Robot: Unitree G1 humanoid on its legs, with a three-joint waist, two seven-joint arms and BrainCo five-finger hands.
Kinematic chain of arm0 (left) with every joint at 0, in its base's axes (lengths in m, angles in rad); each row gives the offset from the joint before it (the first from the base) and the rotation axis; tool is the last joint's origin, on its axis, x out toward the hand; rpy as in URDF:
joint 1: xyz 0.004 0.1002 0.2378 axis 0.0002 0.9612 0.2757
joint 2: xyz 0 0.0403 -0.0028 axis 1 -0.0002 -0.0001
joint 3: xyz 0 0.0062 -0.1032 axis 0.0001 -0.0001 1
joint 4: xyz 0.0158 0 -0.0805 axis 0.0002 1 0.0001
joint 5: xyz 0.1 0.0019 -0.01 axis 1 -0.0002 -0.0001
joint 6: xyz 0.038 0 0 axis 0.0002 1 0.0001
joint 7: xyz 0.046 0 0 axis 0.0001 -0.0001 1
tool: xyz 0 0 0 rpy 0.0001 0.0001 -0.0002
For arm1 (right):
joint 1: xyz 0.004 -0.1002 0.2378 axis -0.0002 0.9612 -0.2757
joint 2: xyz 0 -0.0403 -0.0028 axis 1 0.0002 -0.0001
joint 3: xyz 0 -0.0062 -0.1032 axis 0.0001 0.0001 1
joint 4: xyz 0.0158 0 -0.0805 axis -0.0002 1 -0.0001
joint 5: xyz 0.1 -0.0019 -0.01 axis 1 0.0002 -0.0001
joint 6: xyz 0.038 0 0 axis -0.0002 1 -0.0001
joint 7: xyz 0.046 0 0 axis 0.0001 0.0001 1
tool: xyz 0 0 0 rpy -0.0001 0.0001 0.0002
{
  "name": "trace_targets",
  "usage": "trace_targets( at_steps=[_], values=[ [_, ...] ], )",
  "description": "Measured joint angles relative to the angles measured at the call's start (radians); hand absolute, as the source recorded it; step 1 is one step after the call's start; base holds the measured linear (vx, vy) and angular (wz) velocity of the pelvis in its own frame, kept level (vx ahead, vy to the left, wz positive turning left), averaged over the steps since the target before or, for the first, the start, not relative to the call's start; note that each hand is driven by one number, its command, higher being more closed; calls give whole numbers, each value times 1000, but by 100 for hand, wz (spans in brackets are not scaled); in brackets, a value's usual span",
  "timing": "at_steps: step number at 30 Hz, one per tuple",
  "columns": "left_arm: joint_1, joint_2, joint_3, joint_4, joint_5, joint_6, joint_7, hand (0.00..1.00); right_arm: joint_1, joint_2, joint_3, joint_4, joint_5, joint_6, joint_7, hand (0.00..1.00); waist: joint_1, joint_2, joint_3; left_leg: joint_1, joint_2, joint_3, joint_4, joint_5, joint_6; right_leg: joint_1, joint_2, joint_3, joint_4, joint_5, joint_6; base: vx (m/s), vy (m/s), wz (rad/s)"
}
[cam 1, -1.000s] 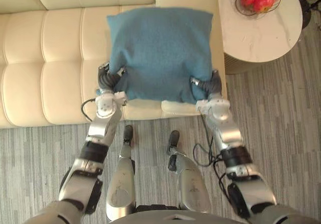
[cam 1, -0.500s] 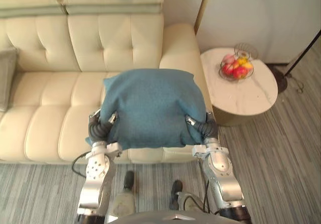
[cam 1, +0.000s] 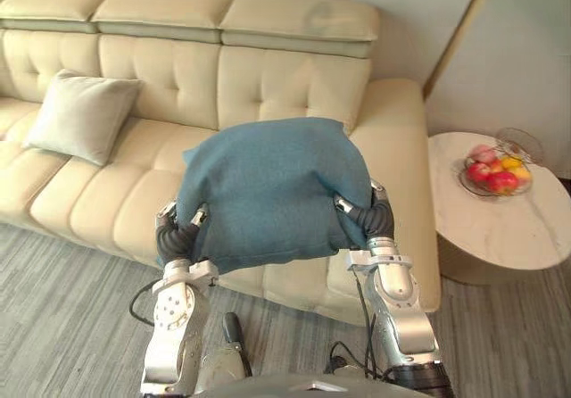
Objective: Pick up cushions and gather them together orderly.
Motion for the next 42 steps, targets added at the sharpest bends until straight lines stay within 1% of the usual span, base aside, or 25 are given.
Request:
trace_targets(
  at_steps=[2,4,6,8,10,11,14,15,16,17,18,19,21,25,26,28,29,30,31,33,35,36,37,40,42],
  values=[
    [-3,2,-11,5,0,-7,0,100,-5,9,-6,25,0,0,-11,100,-2,2,-12,17,-39,0,-47,106,7,21,-24,-12,-30,12,19,35,192,29],
    [-5,3,-12,23,0,-15,-2,100,-3,22,-12,34,0,0,-11,100,-2,-11,-9,16,-74,8,-23,106,17,22,-71,-12,-4,6,30,85,214,13],
    [-8,4,-10,50,1,-17,-3,100,-4,31,-9,56,-1,0,-11,100,2,-24,-2,14,-103,33,21,65,60,-4,-127,19,71,-12,24,85,192,-9],
    [-8,11,-7,80,2,-17,-3,100,-8,31,-6,124,0,0,-12,100,5,-29,2,2,-124,61,76,13,92,-91,-189,99,220,9,-72,78,233,-24],
    [-8,33,-6,81,4,-17,-3,100,-8,39,0,175,0,1,-11,100,-3,-45,14,13,-127,72,84,-11,115,-162,-201,184,328,58,-141,78,192,-18],
    [-8,51,-4,85,4,-17,-3,100,-7,49,1,192,0,2,-10,100,-18,-58,33,40,-130,58,66,-15,120,-175,-169,235,381,-9,-101,93,146,3],
    [-8,61,0,113,4,-10,-3,100,-6,59,1,198,0,2,-8,100,-41,-68,43,80,-134,49,-5,-15,121,-205,-11,256,383,-140,-80,46,51,6],
    [-8,60,-2,113,4,-9,-12,100,-6,58,-1,198,2,2,-8,100,-52,-62,49,93,-140,43,-45,-15,120,-216,84,249,312,-151,-85,0,0,0],
    [-9,59,-2,113,5,-9,-15,100,-6,54,-1,197,2,2,-8,100,-58,-58,51,98,-143,36,-63,-16,119,-217,117,249,279,-147,-89,44,45,14],
    [-8,62,-2,113,5,-8,-25,100,-3,51,-2,197,9,2,-7,100,-79,-74,42,119,-184,22,-126,-62,66,-215,161,250,151,-126,-104,74,39,52],
    [-31,64,-3,114,15,-5,-32,100,4,58,-15,172,12,-2,-6,100,-112,-118,54,95,-226,16,78,-82,136,-210,114,263,104,-46,-147,84,25,53],
    [-33,48,-8,115,21,-2,-34,100,9,47,-22,164,12,-6,-6,100,-111,-85,66,112,-197,-13,127,-118,139,-205,129,260,133,-50,-145,70,-4,32],
    [-34,33,-32,121,29,7,-49,100,61,42,-36,139,33,-11,-9,100,-104,-60,69,148,-218,-32,79,-129,111,-200,125,305,166,-64,-143,111,59,-3],
    [-11,31,-73,100,32,7,-54,100,189,44,-40,-36,42,-11,-8,100,-110,-42,54,156,-213,-79,70,-160,88,-142,124,231,115,-69,-123,183,-1,44],
    [14,30,-80,79,31,7,-68,100,218,44,-39,-77,42,-11,-8,100,-109,-42,54,130,-190,-66,186,-181,55,-116,122,223,113,-74,-129,283,-43,31],
    [30,25,-85,66,21,7,-75,100,237,39,-39,-112,44,-11,-9,100,-104,-41,54,38,-155,-28,422,-184,50,-83,120,223,98,-74,-128,224,-23,19],
    [34,18,-85,64,17,7,-79,100,252,28,-37,-139,51,-11,-9,100,-93,-36,52,-18,-128,-10,579,-159,10,-37,118,231,55,-75,-127,132,7,1],
    [35,15,-85,61,16,7,-82,100,258,23,-37,-149,52,-13,-9,100,-83,-35,52,-42,-109,0,636,-167,22,-21,115,235,37,-75,-125,162,90,-35],
    [50,8,-87,35,1,7,-86,100,263,26,-37,-170,55,-13,-11,100,-57,-20,43,-80,-32,0,703,-244,48,-9,119,264,19,-81,-120,123,127,-46],
    [54,-8,-87,23,0,6,-89,100,262,24,-38,-176,72,-14,-14,100,-48,-19,41,-80,38,-26,597,-281,24,4,111,308,4,-80,-106,194,228,-53],
    [63,-20,-87,21,1,6,-89,100,267,24,-38,-175,77,-14,-18,100,-38,-10,35,-42,48,-98,386,-249,-8,2,86,355,6,-76,-55,166,311,-67],
    [83,-22,-95,18,1,6,-89,100,276,18,-38,-175,78,-15,-18,100,-29,18,19,12,58,-157,225,-152,-24,0,92,396,6,-80,-16,197,399,-76],
    [95,-15,-97,19,1,6,-90,100,277,12,-35,-157,78,-15,-17,100,-30,27,12,31,53,-157,209,-79,-96,4,83,426,5,-81,10,238,440,-77],
    [111,2,-96,3,2,7,-87,100,303,51,-27,-145,77,-12,-13,100,-31,-53,16,38,-7,-95,249,-121,-47,-20,17,495,-8,-61,9,145,294,-44],
    [143,17,-96,2,2,7,-86,100,307,68,-7,-144,68,-12,-9,100,-23,-58,17,56,-1,-42,293,-168,-39,-34,15,562,-5,-19,25,52,232,-81]
  ],
)
